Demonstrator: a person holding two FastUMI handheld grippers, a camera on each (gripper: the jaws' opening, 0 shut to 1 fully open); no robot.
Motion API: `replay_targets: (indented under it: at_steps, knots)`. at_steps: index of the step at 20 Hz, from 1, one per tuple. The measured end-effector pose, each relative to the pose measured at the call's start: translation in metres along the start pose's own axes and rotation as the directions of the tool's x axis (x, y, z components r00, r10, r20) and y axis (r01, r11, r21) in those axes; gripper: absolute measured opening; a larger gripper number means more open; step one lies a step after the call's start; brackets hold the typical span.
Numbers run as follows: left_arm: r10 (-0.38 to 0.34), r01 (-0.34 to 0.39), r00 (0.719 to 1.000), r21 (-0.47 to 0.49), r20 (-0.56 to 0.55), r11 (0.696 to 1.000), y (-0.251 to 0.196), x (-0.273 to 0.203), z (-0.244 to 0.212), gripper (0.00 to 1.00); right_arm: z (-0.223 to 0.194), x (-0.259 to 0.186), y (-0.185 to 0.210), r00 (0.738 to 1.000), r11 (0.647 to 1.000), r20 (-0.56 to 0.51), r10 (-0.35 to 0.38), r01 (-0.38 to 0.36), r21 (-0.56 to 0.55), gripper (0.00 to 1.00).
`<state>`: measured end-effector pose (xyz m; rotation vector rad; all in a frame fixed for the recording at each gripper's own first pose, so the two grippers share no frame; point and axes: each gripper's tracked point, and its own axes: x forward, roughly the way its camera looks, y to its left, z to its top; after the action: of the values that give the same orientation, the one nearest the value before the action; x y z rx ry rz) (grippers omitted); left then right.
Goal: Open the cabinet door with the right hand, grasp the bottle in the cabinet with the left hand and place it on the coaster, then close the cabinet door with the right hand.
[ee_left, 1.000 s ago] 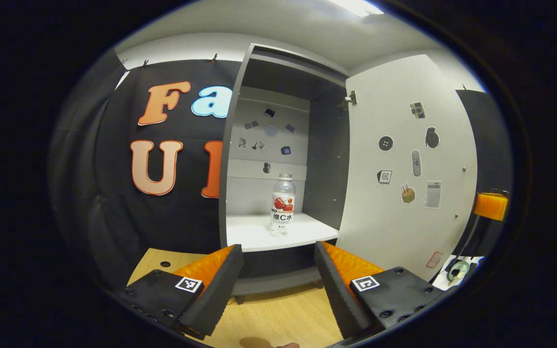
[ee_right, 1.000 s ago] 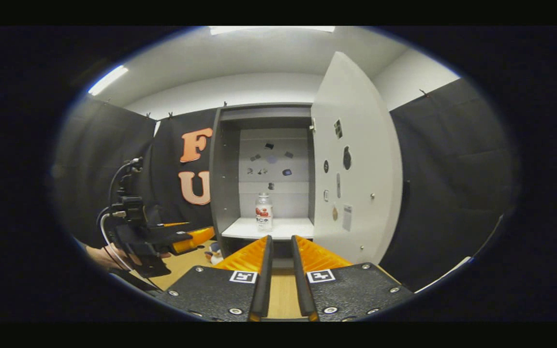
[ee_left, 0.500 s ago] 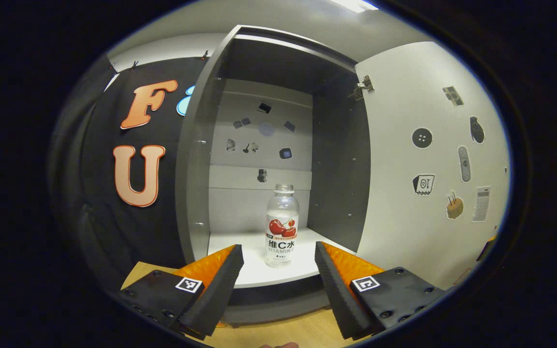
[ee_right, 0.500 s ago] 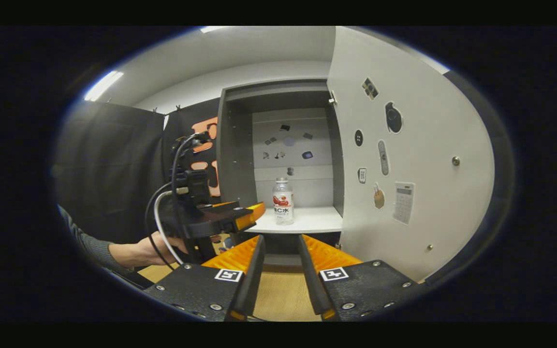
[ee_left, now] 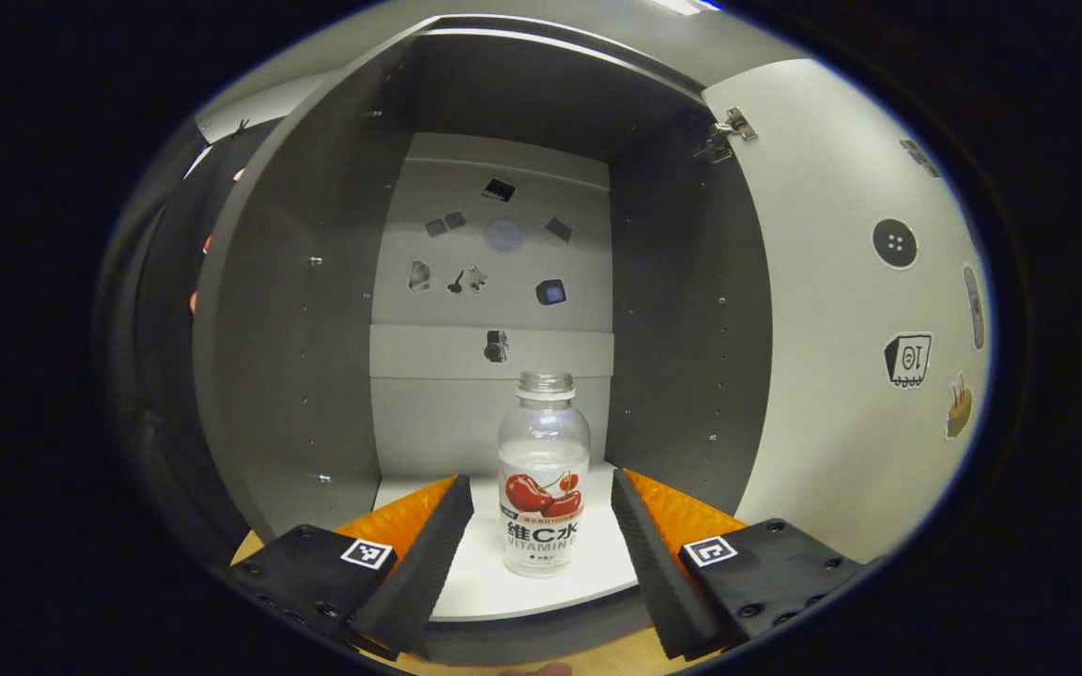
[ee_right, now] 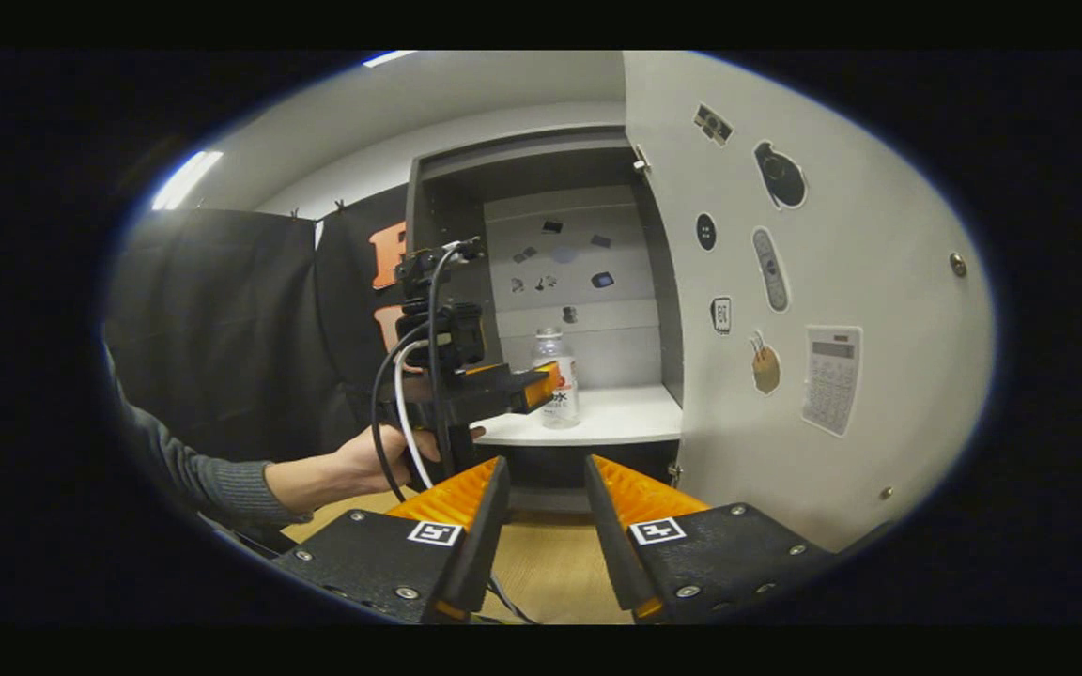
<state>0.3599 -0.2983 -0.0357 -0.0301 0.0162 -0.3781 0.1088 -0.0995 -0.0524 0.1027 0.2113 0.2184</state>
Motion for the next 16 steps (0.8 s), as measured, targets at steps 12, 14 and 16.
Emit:
replay_targets:
  at_steps: [12,14,16]
  knots:
    - [0.041,-0.04,0.998,0.022,-0.048,0.999,0.01,0.06,-0.027,0.97,-0.011,0.017,-0.007,1.0,0.999,-0.026,0.008,-0.007,0.041,0.54]
    - [0.043,-0.042,0.998,0.016,-0.044,0.999,0.01,0.059,-0.025,0.98,-0.009,0.017,-0.008,1.0,0.999,-0.022,0.005,-0.004,0.041,0.6]
    - [0.051,-0.05,0.998,0.021,-0.041,0.999,0.014,0.058,-0.026,0.85,-0.009,0.017,-0.009,1.0,0.999,-0.016,0.001,0.0,0.042,0.55]
